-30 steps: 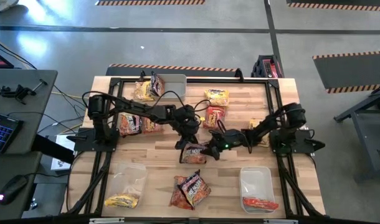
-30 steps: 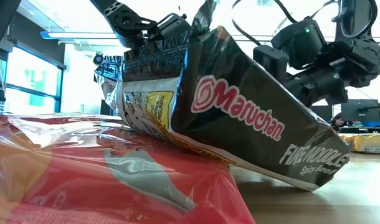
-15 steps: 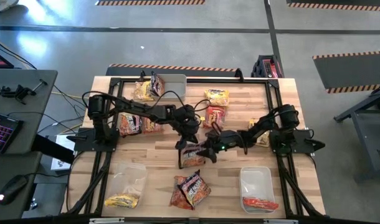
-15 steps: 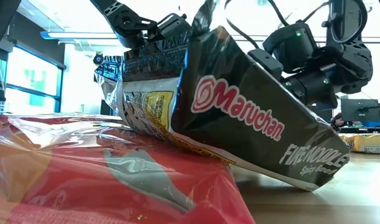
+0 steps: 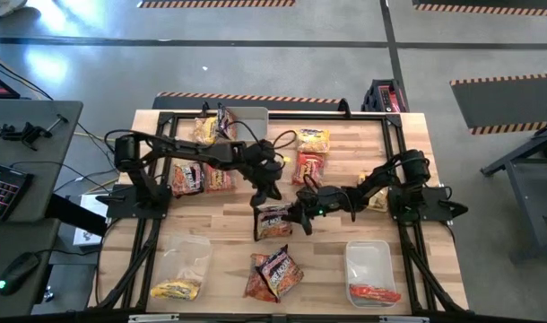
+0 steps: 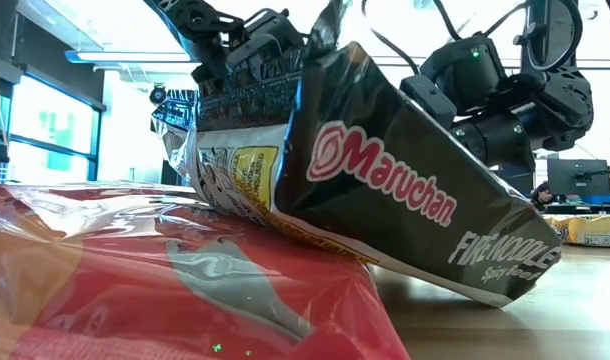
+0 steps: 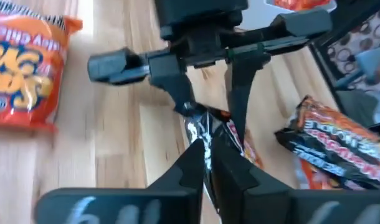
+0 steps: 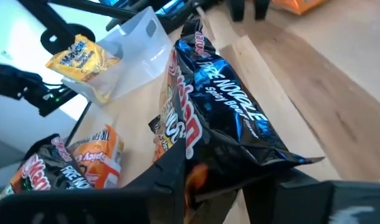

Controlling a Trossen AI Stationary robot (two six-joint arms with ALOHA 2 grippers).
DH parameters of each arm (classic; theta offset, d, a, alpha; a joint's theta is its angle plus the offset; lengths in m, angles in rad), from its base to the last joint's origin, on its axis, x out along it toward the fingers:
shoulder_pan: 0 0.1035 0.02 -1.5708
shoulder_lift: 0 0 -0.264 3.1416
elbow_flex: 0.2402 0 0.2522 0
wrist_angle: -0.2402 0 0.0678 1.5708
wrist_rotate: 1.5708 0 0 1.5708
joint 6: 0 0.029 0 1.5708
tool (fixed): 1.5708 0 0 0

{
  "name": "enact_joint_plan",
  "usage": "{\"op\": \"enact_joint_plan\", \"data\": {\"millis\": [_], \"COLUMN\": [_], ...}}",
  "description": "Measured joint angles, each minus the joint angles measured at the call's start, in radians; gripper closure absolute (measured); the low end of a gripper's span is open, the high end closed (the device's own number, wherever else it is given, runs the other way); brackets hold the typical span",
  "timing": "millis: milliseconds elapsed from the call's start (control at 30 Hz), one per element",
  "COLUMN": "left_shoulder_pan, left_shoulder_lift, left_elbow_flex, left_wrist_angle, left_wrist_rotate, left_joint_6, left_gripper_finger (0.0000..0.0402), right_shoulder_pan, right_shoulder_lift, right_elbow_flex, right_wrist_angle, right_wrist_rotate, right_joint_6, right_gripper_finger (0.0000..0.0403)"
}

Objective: Sort Maruchan noodles
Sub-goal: Put the middle black noodle pack into the gray bin

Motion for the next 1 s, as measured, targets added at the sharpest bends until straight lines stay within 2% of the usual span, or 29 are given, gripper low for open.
{"op": "enact_joint_plan", "data": {"millis": [233,433,567,700,867,1000], "left_shoulder_pan": [0.011,-0.003,-0.005,-0.005,-0.005,-0.016], "left_shoulder_lift": [-0.013,-0.014,-0.019,-0.019,-0.019,-0.019], "left_elbow_flex": [-0.001,-0.001,0.0,0.0,0.003,0.06], "left_wrist_angle": [-0.144,-0.152,-0.154,-0.162,-0.199,-0.35], "left_wrist_rotate": [0.077,0.116,0.117,0.114,0.099,-0.034], "left_joint_6": [-0.097,-0.107,-0.11,-0.144,-0.166,-0.065], "left_gripper_finger": [0.0302,0.0223,0.0186,0.0169,0.0169,0.0169], "right_shoulder_pan": [-0.022,-0.06,-0.076,-0.086,-0.096,-0.098], "right_shoulder_lift": [0.0,0.0,0.0,0.001,0.001,0.001], "right_elbow_flex": [0.0,0.005,0.026,0.057,0.109,0.142], "right_wrist_angle": [0.02,0.024,0.01,-0.018,-0.092,-0.136], "right_wrist_rotate": [-0.029,-0.081,-0.125,-0.148,-0.15,-0.15], "right_joint_6": [-0.144,-0.246,-0.294,-0.344,-0.403,-0.441], "right_gripper_finger": [0.0312,0.0312,0.0312,0.0312,0.0312,0.0312]}}
